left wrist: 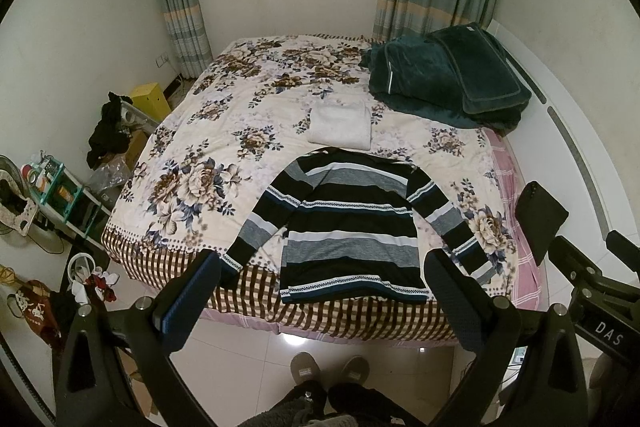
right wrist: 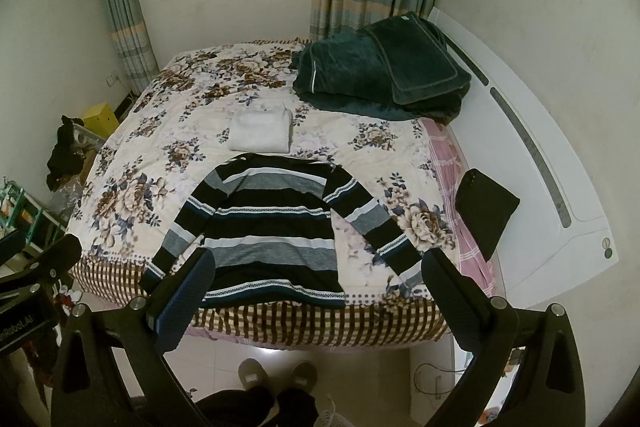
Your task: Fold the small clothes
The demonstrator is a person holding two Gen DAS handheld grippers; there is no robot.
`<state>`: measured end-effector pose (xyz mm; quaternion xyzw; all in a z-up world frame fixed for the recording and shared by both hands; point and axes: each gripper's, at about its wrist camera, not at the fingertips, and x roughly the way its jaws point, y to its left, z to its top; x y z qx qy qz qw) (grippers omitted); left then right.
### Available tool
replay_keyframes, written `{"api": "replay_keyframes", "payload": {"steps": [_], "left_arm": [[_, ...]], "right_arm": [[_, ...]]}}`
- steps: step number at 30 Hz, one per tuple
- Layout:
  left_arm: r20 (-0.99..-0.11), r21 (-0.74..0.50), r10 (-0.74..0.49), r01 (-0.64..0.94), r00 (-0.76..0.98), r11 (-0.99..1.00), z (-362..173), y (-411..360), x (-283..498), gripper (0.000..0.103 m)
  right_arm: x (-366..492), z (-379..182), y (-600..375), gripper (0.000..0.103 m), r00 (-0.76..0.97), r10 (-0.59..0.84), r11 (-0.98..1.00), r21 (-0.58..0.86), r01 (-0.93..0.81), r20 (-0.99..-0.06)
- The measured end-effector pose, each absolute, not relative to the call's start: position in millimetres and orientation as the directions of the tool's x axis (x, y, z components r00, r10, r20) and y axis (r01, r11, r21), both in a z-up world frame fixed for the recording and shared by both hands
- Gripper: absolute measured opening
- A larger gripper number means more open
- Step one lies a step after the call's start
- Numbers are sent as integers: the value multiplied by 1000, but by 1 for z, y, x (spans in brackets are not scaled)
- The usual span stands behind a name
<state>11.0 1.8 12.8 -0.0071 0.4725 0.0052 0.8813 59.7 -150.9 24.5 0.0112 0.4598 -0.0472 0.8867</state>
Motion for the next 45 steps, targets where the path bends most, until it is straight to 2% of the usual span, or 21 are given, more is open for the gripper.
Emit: {"api": "replay_keyframes", "payload": {"steps": [21,25,28,32,36,40,43,44,45], "left_arm": [[-827,-11,0,-18,562,1000,19,-4,23,103],[-795,21,46,-48,605,999,17,2,50,103],[-777,66,92,-65,623,996,-4,9,72,103],[-792,137,167,-96,587,986,-76,27,104,103],[-873,170,210,-130,440,977,-179,50,146,103],[-945,105,147,-155,293,982,-293,74,164,103],[-987,9,41,-201,155,979,-389,88,169,96],[-993,-18,9,-232,115,973,-422,93,166,90],[-996,-44,-22,-254,90,966,-447,95,162,89]], "right_arm": [[65,28,-149,103,570,-70,994,-12,104,-819],[87,18,-147,103,553,-40,990,40,132,-832],[104,0,-146,103,522,-20,977,95,191,-853],[128,-84,-188,103,436,-58,938,101,332,-898],[157,-190,-231,103,285,-42,903,86,422,-958],[181,-330,-282,103,150,90,852,154,501,-985],[199,-436,-313,100,86,175,808,193,557,-981],[201,-470,-323,100,74,197,795,203,571,-978],[204,-500,-329,99,62,212,787,208,581,-975]]}}
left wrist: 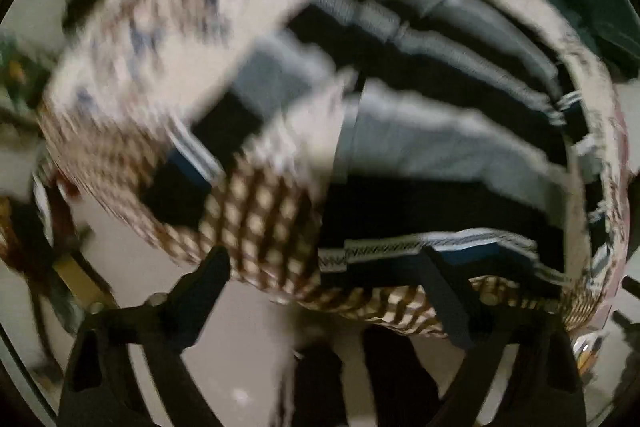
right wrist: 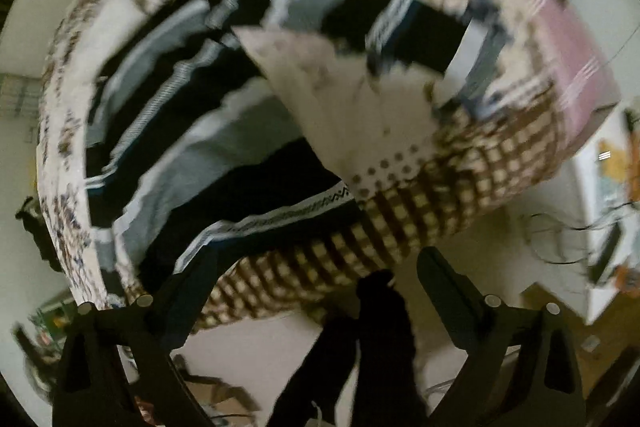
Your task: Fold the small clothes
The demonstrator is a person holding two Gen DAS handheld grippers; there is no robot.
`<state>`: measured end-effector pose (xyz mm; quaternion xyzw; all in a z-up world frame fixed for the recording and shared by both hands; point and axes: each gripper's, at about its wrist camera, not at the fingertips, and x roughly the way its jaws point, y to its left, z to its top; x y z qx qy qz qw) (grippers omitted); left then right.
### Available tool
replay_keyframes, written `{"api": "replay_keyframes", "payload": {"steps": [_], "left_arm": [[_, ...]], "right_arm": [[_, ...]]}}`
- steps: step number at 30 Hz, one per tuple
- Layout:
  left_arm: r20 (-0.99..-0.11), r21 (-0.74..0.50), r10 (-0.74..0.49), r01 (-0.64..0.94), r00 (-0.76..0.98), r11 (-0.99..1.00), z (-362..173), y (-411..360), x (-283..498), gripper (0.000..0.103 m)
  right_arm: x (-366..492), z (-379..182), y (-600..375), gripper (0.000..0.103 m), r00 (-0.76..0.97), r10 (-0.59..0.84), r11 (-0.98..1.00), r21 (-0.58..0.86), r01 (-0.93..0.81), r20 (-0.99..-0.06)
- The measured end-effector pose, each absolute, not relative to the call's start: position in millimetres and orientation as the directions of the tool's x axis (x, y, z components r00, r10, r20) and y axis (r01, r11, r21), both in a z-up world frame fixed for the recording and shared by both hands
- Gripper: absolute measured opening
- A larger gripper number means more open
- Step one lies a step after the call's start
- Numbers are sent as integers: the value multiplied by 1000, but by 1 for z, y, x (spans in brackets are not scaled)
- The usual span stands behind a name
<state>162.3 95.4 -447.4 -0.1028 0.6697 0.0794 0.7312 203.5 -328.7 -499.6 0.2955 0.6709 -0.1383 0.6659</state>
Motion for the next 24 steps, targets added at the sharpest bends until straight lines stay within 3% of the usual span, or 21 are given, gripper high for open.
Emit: {"api": "replay_keyframes", "payload": {"steps": [4,6,7,10,11,12,13,15,23,24], "left_arm": [[-988,-153,-152,-309,28,938,-538,90,151,81],[-982,-183,-189,-321,11,929,-563,82,148,59],[-978,-200,-207,-323,13,925,-569,78,147,37],[-974,-228,-214,-328,79,917,-570,70,141,12],[-969,-247,-227,-336,99,909,-565,71,138,11],[-964,-266,-240,-343,116,901,-560,72,135,11],[-958,-285,-255,-344,131,895,-554,73,132,10],[-942,-335,-299,-346,154,876,-542,79,128,9],[-894,-448,-409,-330,184,831,-532,110,145,6],[-903,-428,-392,-322,175,844,-536,112,146,6]], "right_arm": [[213,-597,-345,95,22,277,762,234,604,-961],[214,-633,-346,92,-7,313,757,245,606,-950],[213,-645,-347,90,-14,325,754,250,608,-946],[206,-683,-346,70,-42,403,730,293,618,-914],[201,-693,-343,56,-52,438,718,315,621,-897],[197,-703,-340,33,-52,480,701,347,623,-876],[192,-705,-337,23,-47,511,687,375,623,-858],[185,-702,-332,17,-24,524,683,404,608,-851],[167,-664,-338,13,42,485,700,417,580,-873],[167,-666,-338,6,27,478,711,405,574,-878]]}}
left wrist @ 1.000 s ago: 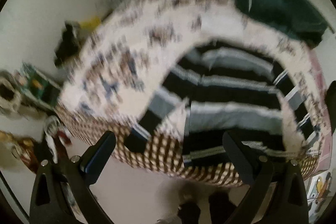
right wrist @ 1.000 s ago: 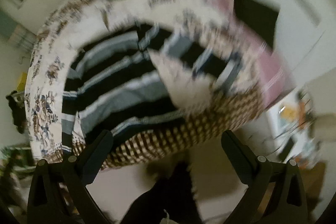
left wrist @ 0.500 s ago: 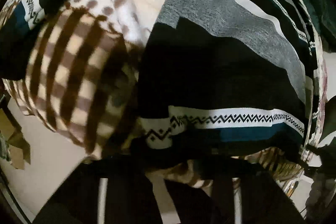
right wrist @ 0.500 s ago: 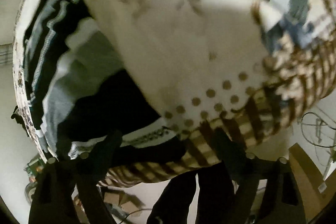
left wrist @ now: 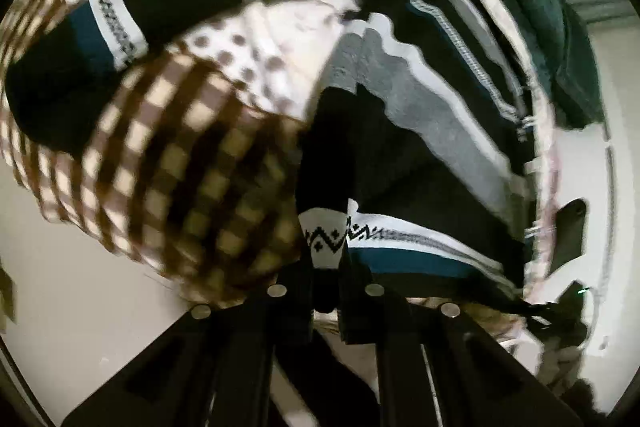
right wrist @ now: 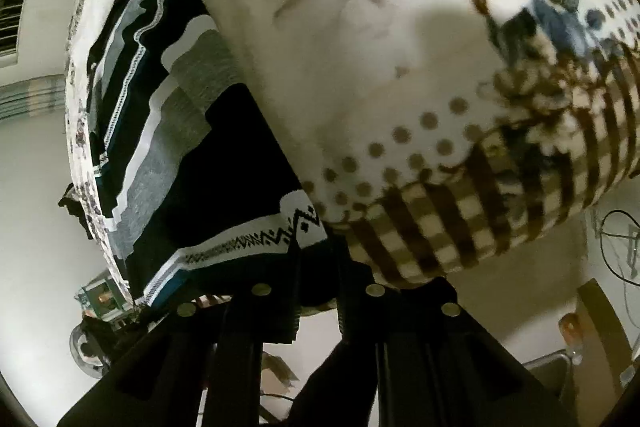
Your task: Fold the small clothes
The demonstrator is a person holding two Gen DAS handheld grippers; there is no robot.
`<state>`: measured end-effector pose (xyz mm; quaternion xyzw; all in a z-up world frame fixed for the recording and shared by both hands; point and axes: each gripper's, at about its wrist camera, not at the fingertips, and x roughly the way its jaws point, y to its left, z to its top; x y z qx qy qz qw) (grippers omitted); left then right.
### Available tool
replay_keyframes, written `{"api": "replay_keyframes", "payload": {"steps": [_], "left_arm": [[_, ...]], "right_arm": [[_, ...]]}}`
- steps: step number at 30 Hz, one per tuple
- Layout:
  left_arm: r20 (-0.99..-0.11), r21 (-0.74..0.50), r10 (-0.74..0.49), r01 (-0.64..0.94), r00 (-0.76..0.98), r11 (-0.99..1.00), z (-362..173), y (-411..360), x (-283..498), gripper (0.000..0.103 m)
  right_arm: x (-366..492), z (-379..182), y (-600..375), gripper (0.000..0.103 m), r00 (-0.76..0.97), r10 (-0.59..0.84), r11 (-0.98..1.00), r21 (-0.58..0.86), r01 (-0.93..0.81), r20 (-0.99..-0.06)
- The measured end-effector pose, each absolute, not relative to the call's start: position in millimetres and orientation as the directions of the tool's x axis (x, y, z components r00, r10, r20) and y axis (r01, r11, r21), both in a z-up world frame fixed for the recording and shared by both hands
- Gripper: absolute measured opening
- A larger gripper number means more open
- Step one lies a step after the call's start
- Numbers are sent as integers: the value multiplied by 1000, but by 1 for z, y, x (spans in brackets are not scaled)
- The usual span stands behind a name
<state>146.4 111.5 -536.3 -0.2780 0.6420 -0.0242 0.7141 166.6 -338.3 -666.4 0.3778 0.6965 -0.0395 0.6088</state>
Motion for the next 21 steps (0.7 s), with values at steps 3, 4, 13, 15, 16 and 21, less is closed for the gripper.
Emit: {"api": "replay_keyframes", "payload": {"steps": [3,4,13,15,16,21], "left_arm": [[-917,-398,-376,-302,131,866,-556,110,150,6],[-926,-378,-362,-285,109,881,-565,105,152,6],[-980,-192,-180,-199,81,961,-538,73,155,19],[-988,-123,-102,-196,114,973,-518,68,156,27],[-988,-97,-71,-201,134,975,-509,67,156,33],[-980,-21,26,-234,198,972,-485,56,172,83]], "right_arm": [[172,-673,-338,6,-52,418,773,325,544,-907],[174,-681,-334,6,-71,400,787,302,538,-914],[188,-707,-332,44,-134,448,779,312,543,-884],[181,-696,-358,56,-58,486,713,357,603,-872],[177,-686,-375,56,11,490,667,383,639,-872],[162,-659,-476,63,230,322,480,368,796,-918]]}}
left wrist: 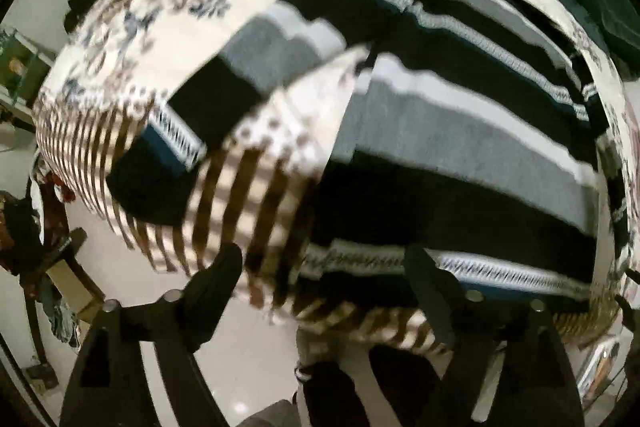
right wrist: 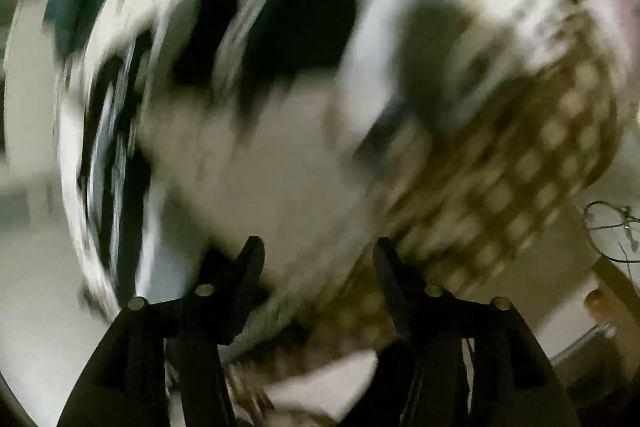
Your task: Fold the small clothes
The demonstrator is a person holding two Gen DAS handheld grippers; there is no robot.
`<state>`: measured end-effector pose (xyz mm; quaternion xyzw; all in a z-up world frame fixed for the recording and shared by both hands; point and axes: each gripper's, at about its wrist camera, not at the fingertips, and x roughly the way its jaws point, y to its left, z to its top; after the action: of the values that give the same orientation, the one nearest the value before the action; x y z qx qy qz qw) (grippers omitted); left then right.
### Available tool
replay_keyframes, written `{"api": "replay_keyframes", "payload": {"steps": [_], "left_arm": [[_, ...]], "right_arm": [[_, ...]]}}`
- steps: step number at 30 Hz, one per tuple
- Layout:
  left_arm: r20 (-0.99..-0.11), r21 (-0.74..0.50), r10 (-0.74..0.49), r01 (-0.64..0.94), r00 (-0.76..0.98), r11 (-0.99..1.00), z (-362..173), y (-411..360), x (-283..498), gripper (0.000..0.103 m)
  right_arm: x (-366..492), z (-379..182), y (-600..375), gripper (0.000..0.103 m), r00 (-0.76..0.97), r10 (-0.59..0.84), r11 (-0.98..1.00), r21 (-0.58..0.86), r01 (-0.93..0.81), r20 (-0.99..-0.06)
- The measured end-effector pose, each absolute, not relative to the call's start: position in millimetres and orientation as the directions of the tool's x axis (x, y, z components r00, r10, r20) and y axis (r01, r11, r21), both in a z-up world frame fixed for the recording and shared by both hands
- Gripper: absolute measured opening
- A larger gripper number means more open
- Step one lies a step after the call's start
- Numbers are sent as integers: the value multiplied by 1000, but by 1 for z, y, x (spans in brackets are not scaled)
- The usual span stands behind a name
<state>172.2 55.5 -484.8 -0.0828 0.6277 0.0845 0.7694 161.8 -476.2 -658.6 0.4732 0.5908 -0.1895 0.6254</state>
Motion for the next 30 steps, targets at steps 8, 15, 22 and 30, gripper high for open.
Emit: {"api": "replay_keyframes", "payload": {"steps": [8,15,22,30], "left_arm": [[-967,-60,-6,-204,255,977,-494,0,236,83],[-973,-59,-39,-84,228,995,-509,-70,280,83],[-981,-55,-44,-51,191,997,-515,-92,292,83],[-978,-27,-8,-89,209,996,-490,-66,324,83]], "right_arm": [[187,-723,-559,66,341,265,240,404,883,-902],[234,-696,-577,8,399,220,382,455,805,-890],[261,-682,-616,9,408,174,399,443,803,-896],[273,-667,-601,41,214,148,484,259,836,-966]]}}
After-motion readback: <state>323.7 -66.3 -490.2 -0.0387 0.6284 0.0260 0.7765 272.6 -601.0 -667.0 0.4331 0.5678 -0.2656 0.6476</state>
